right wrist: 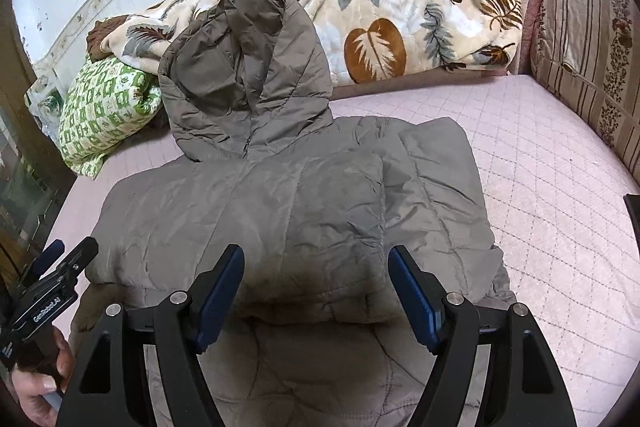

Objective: Fold large clothes
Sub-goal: 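Open both tools and release the folded hem, then reach the right tool to the grey hood and grasp it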

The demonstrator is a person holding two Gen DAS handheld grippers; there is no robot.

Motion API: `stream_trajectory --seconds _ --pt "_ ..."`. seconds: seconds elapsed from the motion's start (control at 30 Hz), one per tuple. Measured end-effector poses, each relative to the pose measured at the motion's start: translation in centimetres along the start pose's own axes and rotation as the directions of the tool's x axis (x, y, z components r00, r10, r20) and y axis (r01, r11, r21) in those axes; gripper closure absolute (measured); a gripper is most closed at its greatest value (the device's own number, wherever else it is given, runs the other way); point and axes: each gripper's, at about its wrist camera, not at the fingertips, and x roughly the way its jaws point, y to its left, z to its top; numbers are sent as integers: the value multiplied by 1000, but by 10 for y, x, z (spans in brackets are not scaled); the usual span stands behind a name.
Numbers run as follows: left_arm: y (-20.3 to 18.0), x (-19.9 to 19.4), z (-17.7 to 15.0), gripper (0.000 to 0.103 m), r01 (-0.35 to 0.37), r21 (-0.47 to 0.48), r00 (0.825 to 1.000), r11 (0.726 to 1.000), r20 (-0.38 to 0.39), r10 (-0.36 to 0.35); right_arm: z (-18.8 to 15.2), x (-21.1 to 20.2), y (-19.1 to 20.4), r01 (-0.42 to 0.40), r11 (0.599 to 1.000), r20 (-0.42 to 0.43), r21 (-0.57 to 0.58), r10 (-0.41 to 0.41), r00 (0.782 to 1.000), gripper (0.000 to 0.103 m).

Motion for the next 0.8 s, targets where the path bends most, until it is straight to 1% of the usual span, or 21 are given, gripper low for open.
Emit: stream_trajectory --seconds 0.13,0.3,0.47,0.7,0.8 --pt "-1 -1 0 3 13 -3 1000 1000 -2 -13 -3 -5 1 -6 1000 1 -15 6 1000 25" --pt "3 -4 2 3 0 -2 1000 1000 13 0 -5 -7 4 -30 999 -18 -20 30 999 25" --pt "13 -6 7 3 17 -40 1000 999 18 -17 -3 -20 12 -55 998 -7 -25 55 998 25" --pt "19 -11 12 3 24 -47 999 999 34 -22 20 -36 27 -93 994 -17 -56 93 996 25" --pt "22 -11 13 3 38 -62 999 997 30 -36 42 -44 38 -120 989 -34 -91 118 992 25"
